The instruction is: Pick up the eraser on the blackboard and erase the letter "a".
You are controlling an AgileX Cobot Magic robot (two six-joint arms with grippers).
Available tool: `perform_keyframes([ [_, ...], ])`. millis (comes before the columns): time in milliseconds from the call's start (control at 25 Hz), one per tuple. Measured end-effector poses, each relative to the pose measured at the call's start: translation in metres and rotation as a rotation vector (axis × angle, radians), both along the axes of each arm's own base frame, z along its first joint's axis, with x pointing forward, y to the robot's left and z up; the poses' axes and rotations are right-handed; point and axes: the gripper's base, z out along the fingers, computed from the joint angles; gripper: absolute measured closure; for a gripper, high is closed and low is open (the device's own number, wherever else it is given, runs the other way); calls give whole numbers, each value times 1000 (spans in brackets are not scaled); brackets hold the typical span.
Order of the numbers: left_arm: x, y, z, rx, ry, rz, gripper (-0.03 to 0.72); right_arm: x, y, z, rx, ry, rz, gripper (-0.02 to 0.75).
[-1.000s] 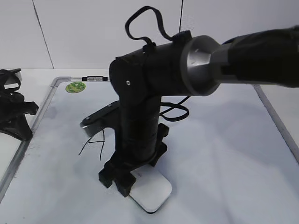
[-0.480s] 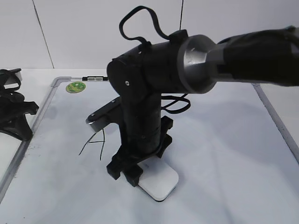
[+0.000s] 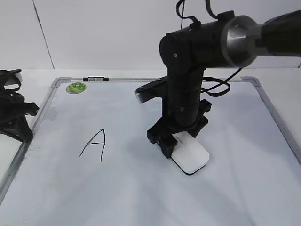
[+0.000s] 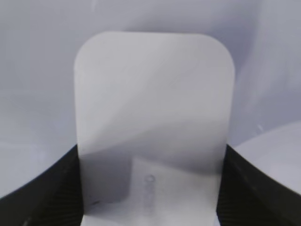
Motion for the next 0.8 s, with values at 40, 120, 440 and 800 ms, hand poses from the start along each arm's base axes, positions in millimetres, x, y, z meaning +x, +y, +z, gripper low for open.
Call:
perform_keyframes([
  [40, 0, 0, 0, 0, 0, 0, 662, 2, -3, 0, -1, -1, -7, 175],
  [120, 0, 0, 0, 0, 0, 0, 662, 3, -5, 0, -1, 2, -14, 175],
  [440, 0, 0, 0, 0, 2, -1, 659, -15, 20, 0, 25, 30, 44, 175],
  [800, 0, 0, 0, 0, 2, -1, 657, -63, 72, 0, 29, 47, 221, 175],
])
